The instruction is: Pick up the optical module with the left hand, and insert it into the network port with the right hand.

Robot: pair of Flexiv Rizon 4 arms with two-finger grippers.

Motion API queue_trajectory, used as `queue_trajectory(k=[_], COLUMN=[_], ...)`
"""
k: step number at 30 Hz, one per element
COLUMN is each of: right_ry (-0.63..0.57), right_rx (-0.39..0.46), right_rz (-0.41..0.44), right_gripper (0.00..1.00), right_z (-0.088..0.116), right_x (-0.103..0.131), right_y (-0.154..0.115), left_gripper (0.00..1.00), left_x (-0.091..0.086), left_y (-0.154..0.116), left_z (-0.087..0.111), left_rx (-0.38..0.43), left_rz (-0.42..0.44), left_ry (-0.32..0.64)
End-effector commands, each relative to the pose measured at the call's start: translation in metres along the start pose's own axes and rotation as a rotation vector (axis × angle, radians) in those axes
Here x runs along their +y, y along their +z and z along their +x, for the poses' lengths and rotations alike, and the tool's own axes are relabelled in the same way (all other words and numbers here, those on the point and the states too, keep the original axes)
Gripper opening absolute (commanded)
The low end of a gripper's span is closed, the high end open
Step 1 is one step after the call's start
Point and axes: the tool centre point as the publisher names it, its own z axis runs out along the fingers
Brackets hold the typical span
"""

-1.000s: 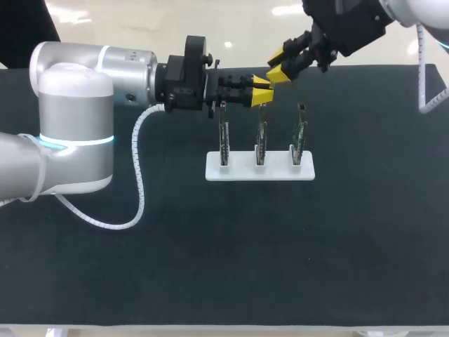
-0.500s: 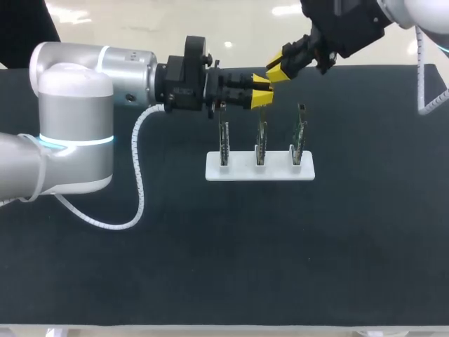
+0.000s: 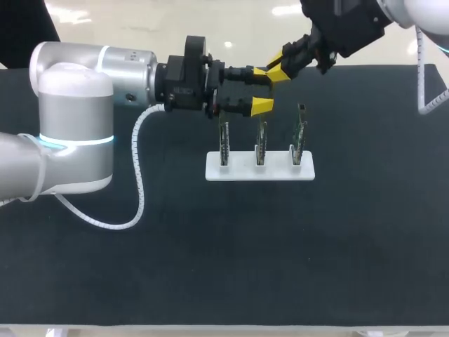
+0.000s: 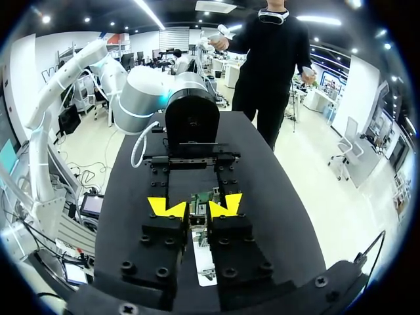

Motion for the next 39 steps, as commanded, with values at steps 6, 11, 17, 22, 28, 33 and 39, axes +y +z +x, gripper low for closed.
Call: queue_trajectory(k=[6, 11, 17, 22, 28, 33, 39], right_ry=[0.000, -0.006, -0.009, -0.012, -0.014, -0.017, -0.017], right_rx=[0.006, 0.005, 0.005, 0.005, 0.007, 0.008, 0.010], right_rz=[-0.005, -0.010, -0.015, -0.018, -0.020, -0.019, -0.018], right_gripper=[0.00, 0.00, 0.00, 0.00, 0.00, 0.00, 0.00], right_z=[-0.002, -0.001, -0.001, -0.001, -0.001, -0.001, -0.001], right_x=[-0.005, -0.008, -0.009, -0.010, -0.012, -0.014, -0.014], right_y=[0.001, 0.002, 0.002, 0.001, 0.001, 0.002, 0.002], left_gripper=[1.00, 1.00, 1.00, 1.00, 1.00, 1.00, 1.00], left_x=[0.006, 0.018, 0.034, 0.042, 0.041, 0.037, 0.037], left_y=[-0.044, -0.066, -0.099, -0.118, -0.133, -0.139, -0.139], left_z=[-0.002, -0.003, -0.010, -0.017, -0.023, -0.028, -0.028], left_rx=[0.159, 0.256, 0.392, 0.474, 0.540, 0.541, 0.541], left_rz=[-0.046, -0.090, -0.067, -0.082, -0.055, 0.022, 0.022], left_ry=[0.007, 0.008, 0.036, 0.034, 0.031, 0.021, 0.021])
